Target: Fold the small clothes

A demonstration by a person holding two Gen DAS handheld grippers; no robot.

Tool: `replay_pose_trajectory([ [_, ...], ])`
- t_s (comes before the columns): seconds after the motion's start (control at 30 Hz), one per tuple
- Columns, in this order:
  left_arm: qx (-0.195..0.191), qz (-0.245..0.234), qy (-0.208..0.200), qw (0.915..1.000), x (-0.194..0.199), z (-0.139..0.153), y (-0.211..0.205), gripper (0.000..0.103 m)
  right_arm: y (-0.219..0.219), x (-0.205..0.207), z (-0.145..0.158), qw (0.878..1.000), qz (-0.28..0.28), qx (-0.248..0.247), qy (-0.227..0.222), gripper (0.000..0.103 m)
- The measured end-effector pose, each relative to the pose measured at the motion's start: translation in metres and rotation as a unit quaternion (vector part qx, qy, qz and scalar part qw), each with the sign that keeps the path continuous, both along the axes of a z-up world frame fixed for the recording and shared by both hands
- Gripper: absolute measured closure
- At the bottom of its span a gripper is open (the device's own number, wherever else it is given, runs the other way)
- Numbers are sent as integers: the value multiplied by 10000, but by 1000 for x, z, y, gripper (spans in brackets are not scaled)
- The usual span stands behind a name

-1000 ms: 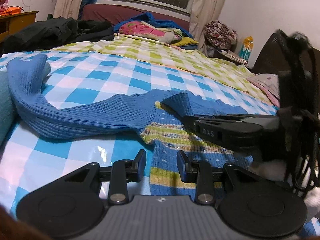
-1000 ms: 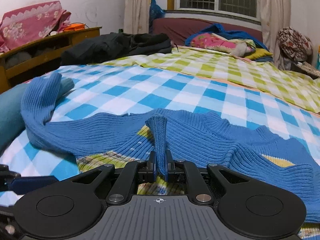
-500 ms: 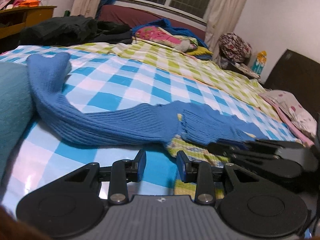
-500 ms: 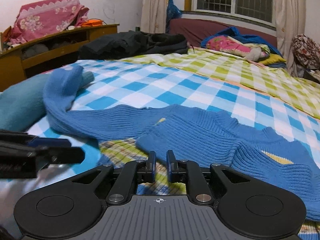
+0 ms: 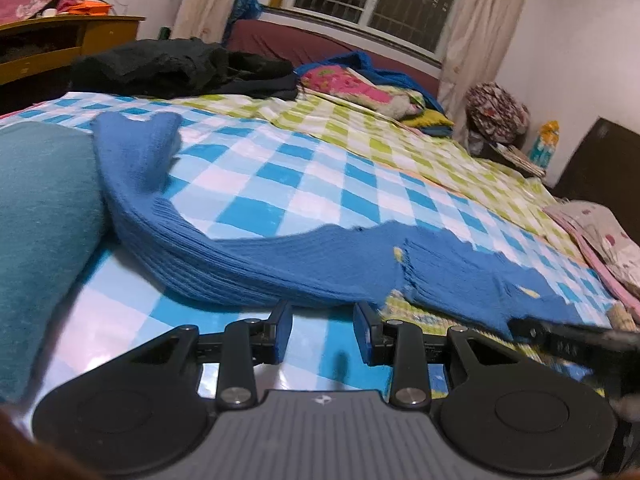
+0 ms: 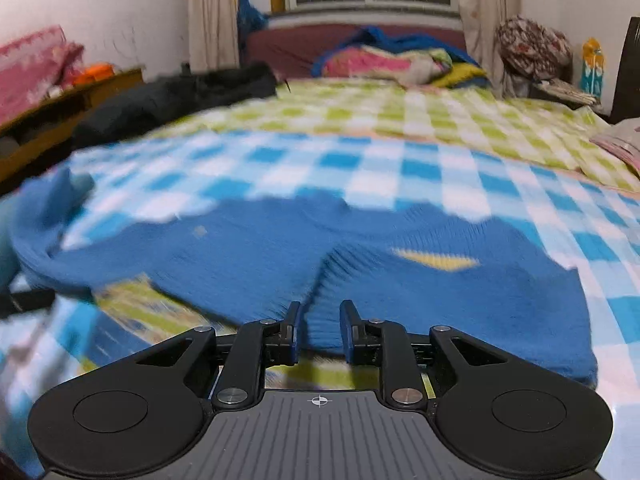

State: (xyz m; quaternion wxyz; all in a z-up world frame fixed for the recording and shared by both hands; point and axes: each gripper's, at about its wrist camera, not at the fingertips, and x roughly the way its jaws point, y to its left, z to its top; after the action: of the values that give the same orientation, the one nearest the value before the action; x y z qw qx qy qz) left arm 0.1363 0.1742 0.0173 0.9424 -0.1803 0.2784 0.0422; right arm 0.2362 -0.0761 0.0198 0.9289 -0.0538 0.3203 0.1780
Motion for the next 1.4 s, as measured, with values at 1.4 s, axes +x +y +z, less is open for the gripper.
replay_pose_trajectory([
  [1.4, -245, 1054, -4, 9941, 4, -22, 87, 62, 363, 32, 45, 9389, 3255, 120, 1112, 70],
])
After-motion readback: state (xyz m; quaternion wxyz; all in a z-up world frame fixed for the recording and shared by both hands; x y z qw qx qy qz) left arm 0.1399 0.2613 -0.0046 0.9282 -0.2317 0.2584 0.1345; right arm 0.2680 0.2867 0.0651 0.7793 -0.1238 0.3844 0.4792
